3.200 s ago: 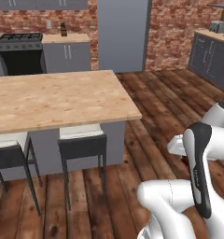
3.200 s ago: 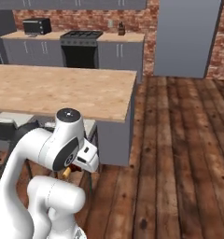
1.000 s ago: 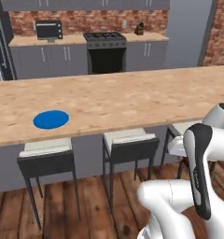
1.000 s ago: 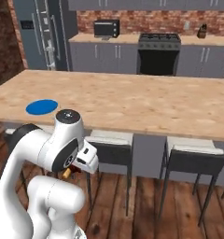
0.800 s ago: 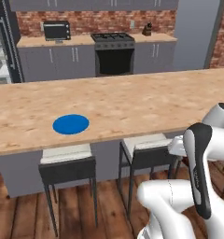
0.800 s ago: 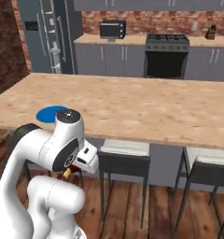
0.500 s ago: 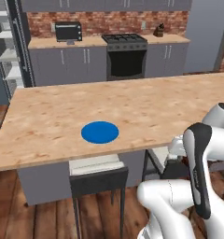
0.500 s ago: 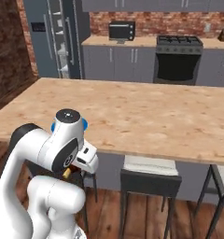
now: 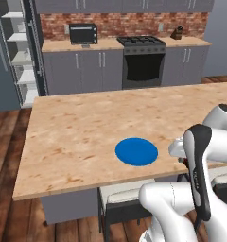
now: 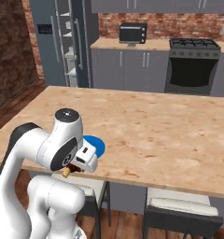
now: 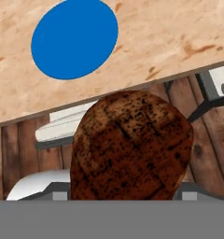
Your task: Take the steak from the fridge and place it on the digital scale on the counter by the fridge. Wait a few seconds for a reading, then move it to the plate on the dining counter.
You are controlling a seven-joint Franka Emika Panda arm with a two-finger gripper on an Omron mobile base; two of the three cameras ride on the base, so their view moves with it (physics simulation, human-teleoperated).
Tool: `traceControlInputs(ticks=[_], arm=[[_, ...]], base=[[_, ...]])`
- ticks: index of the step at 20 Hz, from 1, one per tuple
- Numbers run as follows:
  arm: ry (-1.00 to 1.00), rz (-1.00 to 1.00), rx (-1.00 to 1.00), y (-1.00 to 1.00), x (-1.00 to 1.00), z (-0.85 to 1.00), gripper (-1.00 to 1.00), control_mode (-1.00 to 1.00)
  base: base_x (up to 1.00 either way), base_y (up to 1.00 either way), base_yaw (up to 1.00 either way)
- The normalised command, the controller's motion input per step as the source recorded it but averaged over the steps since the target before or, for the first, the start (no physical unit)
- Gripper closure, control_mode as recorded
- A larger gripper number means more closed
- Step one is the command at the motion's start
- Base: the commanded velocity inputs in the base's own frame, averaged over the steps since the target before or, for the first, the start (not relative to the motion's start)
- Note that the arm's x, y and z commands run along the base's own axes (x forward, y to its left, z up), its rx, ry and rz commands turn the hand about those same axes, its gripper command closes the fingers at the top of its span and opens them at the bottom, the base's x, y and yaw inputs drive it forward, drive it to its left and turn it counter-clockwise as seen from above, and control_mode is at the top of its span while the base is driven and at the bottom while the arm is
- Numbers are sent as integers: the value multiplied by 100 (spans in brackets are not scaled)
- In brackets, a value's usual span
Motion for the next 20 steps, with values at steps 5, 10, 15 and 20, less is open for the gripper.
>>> traceControlInputs(ticks=[5,10,15,20], arm=[[5,1,0,18,25,-2,100,-100],[4,2,-3,43,90,-10,100,-100],[0,1,-9,52,100,-7,100,-100],[1,0,-10,31,91,-33,100,-100]], base=[[35,34,3],[0,0,0],[0,0,0],[0,0,0]])
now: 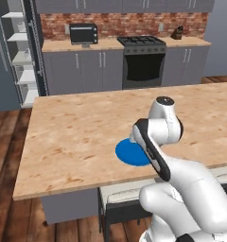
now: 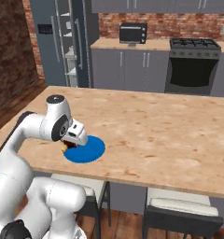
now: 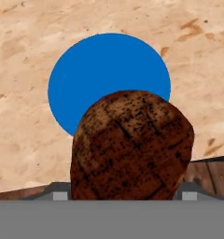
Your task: Take the steak from the fridge and place it on the digital scale on the counter by the fridge. Wait a few seconds for a reading, then move it to the plate on the dining counter.
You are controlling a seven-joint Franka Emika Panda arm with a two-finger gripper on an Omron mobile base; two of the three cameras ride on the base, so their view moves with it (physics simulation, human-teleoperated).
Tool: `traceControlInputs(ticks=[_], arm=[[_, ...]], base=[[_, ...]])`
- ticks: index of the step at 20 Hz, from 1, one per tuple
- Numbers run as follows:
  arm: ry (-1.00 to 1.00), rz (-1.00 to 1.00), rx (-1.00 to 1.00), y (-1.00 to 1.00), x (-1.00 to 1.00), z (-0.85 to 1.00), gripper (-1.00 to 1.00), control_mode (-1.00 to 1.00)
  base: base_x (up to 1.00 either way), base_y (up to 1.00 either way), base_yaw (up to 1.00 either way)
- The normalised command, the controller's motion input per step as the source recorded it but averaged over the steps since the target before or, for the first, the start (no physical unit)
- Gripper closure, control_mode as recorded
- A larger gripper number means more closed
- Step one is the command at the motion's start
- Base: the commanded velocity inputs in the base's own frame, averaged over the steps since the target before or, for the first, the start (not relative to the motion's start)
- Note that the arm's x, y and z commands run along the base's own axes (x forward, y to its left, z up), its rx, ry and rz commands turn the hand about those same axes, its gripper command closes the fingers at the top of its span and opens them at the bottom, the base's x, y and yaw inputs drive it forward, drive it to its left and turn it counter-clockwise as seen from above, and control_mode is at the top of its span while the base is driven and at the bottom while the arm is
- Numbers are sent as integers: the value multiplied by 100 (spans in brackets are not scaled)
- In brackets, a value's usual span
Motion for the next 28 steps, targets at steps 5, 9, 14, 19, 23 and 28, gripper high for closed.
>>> traceControlInputs(ticks=[5,9,14,19,23,28], arm=[[1,0,-6,17,61,-68,100,-100],[1,0,0,3,58,-49,100,-100],[1,0,0,0,36,-27,100,-100],[0,0,0,0,16,-33,100,-100],[0,0,0,0,13,-40,100,-100],[0,0,0,-1,33,-34,-100,-100]], base=[[0,0,0],[0,0,0],[0,0,0],[0,0,0],[0,0,0],[0,0,0]])
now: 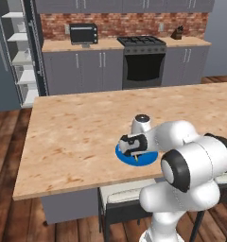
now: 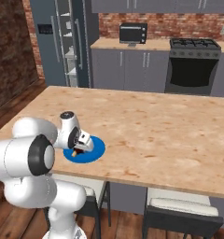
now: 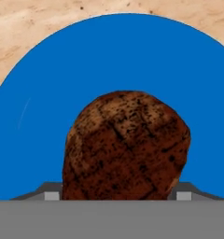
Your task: Take the steak from the fridge and place it on the digital scale on the counter by the fridge. Wait a few seconds for a reading, then move it to the plate on the dining counter.
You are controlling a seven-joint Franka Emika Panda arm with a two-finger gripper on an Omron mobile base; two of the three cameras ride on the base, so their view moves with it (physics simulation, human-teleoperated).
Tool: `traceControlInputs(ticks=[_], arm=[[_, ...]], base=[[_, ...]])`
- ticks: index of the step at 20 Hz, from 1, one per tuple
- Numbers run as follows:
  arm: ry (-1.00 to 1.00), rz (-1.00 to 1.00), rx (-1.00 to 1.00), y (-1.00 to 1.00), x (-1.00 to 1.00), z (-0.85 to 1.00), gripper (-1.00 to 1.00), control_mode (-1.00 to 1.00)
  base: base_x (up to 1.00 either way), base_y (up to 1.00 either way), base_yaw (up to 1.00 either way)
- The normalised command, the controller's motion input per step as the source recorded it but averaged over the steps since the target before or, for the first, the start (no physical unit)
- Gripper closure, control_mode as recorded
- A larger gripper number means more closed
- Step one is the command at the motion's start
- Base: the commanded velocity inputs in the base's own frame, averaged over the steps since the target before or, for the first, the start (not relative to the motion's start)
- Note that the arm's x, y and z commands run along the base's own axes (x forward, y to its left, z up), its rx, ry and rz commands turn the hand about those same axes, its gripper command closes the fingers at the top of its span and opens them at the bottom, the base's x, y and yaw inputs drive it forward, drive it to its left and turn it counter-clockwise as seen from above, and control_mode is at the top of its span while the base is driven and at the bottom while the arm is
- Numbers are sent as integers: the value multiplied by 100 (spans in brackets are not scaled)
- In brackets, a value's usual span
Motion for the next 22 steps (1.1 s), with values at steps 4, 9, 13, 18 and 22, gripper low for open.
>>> traceControlInputs(ticks=[4,9,13,18,22], arm=[[0,0,0,-5,43,-25,-100,-100],[0,0,0,-1,22,-6,-100,-100],[0,0,3,0,-28,53,-100,-100],[0,-2,8,0,-62,97,-100,-100],[2,-4,3,0,-24,66,-100,-100]], base=[[0,0,0],[0,0,0],[0,0,0],[0,0,0],[0,0,0]])
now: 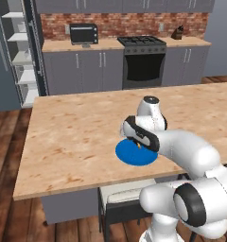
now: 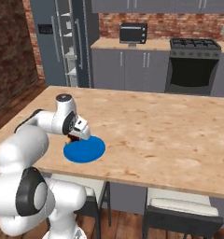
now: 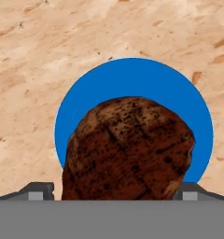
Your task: Take the steak from the fridge and place it on the digital scale on the counter by the fridge. Wait a few seconds for a reading, then move it to the plate on the dining counter.
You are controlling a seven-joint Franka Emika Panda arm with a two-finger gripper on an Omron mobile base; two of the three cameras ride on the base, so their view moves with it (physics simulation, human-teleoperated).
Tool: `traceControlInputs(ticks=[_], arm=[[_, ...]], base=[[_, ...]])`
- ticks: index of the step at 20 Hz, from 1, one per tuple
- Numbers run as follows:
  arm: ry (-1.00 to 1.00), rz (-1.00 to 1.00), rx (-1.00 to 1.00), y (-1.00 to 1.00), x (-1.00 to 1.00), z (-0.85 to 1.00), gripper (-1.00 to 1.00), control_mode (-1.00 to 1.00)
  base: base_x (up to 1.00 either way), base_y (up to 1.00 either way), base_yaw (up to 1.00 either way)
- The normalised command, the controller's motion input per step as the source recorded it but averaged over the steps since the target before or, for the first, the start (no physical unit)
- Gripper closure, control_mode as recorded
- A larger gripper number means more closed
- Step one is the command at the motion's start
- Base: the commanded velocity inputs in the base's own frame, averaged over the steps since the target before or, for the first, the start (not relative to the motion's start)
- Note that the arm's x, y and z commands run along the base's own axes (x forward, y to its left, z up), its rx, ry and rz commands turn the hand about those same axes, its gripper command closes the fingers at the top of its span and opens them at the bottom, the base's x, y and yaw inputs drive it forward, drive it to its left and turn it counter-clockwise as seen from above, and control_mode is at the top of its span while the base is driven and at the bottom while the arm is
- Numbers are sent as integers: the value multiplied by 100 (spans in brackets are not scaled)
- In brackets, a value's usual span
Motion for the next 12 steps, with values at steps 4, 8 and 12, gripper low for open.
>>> traceControlInputs(ticks=[4,8,12], arm=[[10,-3,0,0,44,7,-100,-100],[12,-4,0,0,71,-17,-100,-100],[20,-3,0,0,62,-55,-100,-100]], base=[[0,0,0],[0,0,0],[0,0,0]])
